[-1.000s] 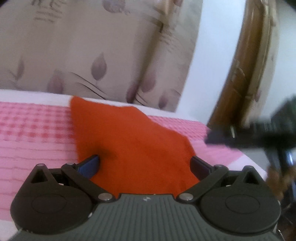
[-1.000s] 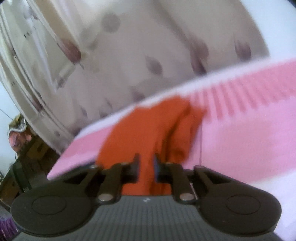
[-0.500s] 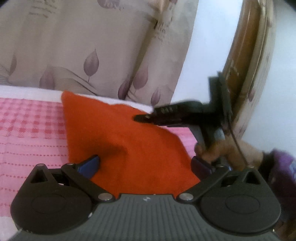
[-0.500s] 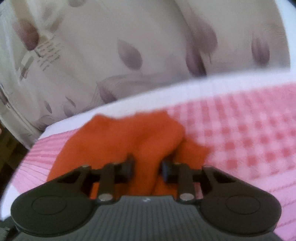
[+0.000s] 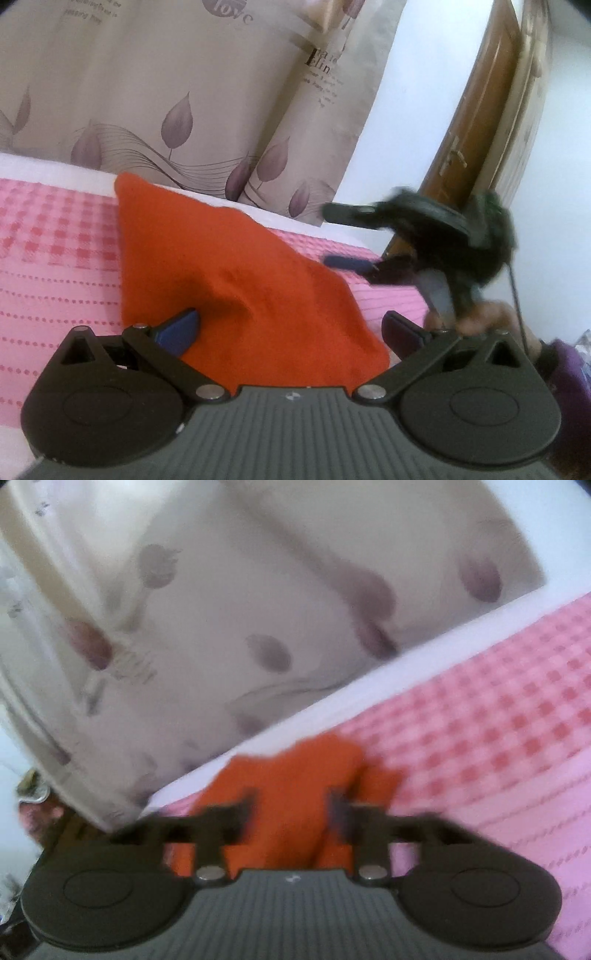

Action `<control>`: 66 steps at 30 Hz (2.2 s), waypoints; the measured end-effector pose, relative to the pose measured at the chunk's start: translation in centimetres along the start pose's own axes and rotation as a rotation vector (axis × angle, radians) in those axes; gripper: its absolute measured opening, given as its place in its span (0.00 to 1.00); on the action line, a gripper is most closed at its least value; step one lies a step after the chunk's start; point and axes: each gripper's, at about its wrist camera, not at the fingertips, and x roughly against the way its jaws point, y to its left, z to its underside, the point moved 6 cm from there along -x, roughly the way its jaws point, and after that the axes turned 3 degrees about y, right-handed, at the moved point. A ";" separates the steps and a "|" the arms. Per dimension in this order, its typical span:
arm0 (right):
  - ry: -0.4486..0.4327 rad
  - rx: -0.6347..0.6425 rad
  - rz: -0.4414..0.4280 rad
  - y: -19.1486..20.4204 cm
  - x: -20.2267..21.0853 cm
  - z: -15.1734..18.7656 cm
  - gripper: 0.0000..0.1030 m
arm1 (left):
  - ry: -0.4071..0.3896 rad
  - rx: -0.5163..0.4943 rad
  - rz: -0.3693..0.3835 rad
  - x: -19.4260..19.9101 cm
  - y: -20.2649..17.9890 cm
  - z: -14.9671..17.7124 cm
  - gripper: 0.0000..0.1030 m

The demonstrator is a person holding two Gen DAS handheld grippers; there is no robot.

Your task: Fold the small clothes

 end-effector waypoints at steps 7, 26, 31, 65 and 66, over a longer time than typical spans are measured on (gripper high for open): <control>0.073 0.231 0.180 2.8 -0.7 4.1 0.11 | 0.009 -0.007 0.008 0.1 0.0 0.2 1.00; 0.010 0.378 0.143 7.5 4.0 7.3 0.32 | 0.073 0.064 -0.217 2.5 1.4 1.8 0.99; 0.158 0.379 0.188 6.3 2.2 12.7 0.30 | 0.094 0.124 -0.280 4.1 2.9 2.4 0.99; 0.101 0.618 0.271 9.0 -2.7 12.9 0.45 | 0.073 0.087 -0.472 5.0 3.2 2.8 1.00; 0.100 0.620 0.275 9.0 -2.7 12.9 0.48 | 0.073 0.087 -0.475 5.0 3.2 2.7 1.00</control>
